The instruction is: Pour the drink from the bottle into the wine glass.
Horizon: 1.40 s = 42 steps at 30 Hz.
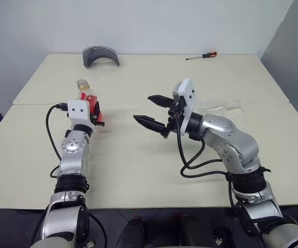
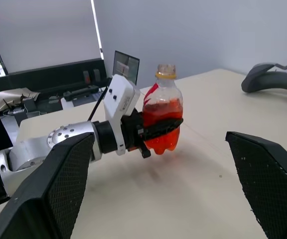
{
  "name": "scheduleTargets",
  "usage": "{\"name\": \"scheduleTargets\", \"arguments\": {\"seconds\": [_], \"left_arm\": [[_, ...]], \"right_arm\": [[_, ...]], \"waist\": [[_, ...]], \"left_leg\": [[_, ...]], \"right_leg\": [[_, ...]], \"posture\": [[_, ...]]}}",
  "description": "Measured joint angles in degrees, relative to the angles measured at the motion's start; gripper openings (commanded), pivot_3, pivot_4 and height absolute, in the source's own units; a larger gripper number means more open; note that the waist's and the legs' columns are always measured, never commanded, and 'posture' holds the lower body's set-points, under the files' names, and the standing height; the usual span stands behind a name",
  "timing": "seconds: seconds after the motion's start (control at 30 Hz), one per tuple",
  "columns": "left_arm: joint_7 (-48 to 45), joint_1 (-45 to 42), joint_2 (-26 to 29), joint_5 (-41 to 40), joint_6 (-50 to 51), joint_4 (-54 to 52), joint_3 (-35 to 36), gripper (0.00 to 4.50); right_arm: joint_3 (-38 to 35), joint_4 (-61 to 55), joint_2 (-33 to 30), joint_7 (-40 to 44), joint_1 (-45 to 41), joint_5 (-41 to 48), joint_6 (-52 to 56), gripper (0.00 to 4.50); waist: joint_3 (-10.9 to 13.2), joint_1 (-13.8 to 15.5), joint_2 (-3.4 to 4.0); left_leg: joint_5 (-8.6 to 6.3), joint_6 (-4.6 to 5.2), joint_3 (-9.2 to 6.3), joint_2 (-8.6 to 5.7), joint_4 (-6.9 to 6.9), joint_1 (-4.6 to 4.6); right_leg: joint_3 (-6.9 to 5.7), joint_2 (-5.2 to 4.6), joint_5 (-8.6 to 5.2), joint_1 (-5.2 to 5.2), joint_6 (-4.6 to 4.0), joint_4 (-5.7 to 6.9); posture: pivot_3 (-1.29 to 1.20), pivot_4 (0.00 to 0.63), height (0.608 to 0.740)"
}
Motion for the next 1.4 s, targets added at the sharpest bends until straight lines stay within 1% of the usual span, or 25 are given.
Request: {"name": "scheduleTargets", "arguments": {"seconds": [0.2, 0.4, 0.57, 0.77, 0.97, 1.23, 1.4], "left_arm": [[0.03, -2.84, -0.90, -0.04, -5.03, 9.54, 0.29, 1.19], [-0.02, -4.26, -1.67, -0.46, -5.88, 12.15, 0.34, 1.19], [-0.14, -3.41, -1.74, -1.08, -5.02, 10.75, 0.53, 1.19], [0.08, 1.11, -2.91, -1.15, -1.98, 2.91, 0.48, 1.19], [0.66, 3.42, -3.12, -1.03, 1.08, -1.98, 0.28, 1.19], [1.14, 3.53, -2.98, -0.75, 1.94, -2.53, 0.16, 1.19], [1.13, 1.67, -2.47, -0.74, 1.87, -0.02, 0.18, 1.19]], "right_arm": [[0.03, 1.08, 0.40, -0.90, -0.13, -1.87, -1.09, 4.50], [0.03, 1.35, 0.45, -2.34, -0.24, -3.75, -1.14, 4.50], [-0.07, 1.35, 0.32, -2.66, -0.26, -3.93, -0.74, 4.50], [-0.40, 1.35, -0.63, -3.10, -0.79, -3.95, -0.13, 4.50], [-0.40, 1.41, -0.77, -3.08, -1.34, -3.94, 0.04, 4.50], [-0.64, 1.80, -1.03, -3.16, -2.35, -4.05, 0.01, 4.50], [-0.64, 1.82, -0.94, -3.36, -2.35, -4.37, -0.09, 4.50]], "waist": [[-0.02, -0.19, -0.03], [-0.02, -0.23, -0.03], [-0.02, -0.27, -0.03], [-0.04, -0.28, -0.04], [-0.05, -0.28, -0.04], [-0.06, -0.27, -0.05], [-0.06, -0.26, -0.05]], "left_leg": [[0.00, 0.00, 0.01, 0.00, -0.02, -0.01], [0.00, 0.00, 0.02, 0.01, -0.02, -0.02], [0.00, -0.01, 0.02, 0.01, -0.02, -0.01], [0.00, -0.01, 0.02, 0.01, -0.03, 0.00], [0.00, 0.00, 0.04, 0.01, -0.03, 0.01], [0.00, 0.00, 0.03, 0.01, -0.03, 0.02], [0.00, 0.00, 0.03, 0.01, -0.03, 0.02]], "right_leg": [[0.01, 0.00, 0.00, -0.07, 0.00, 0.05], [0.02, 0.00, 0.00, -0.10, 0.00, 0.07], [0.03, 0.00, 0.00, -0.10, 0.00, 0.07], [0.04, 0.00, 0.00, -0.09, 0.00, 0.08], [0.06, 0.00, 0.00, -0.09, 0.00, 0.09], [0.05, 0.00, 0.00, -0.08, 0.00, 0.09], [0.03, 0.00, 0.00, -0.08, 0.00, 0.10]], "posture": [[0.00, 0.150, 0.740], [0.00, 0.150, 0.740], [0.00, 0.150, 0.740], [0.00, 0.150, 0.740], [0.00, 0.150, 0.740], [0.00, 0.150, 0.740], [0.00, 0.150, 0.740]]}}
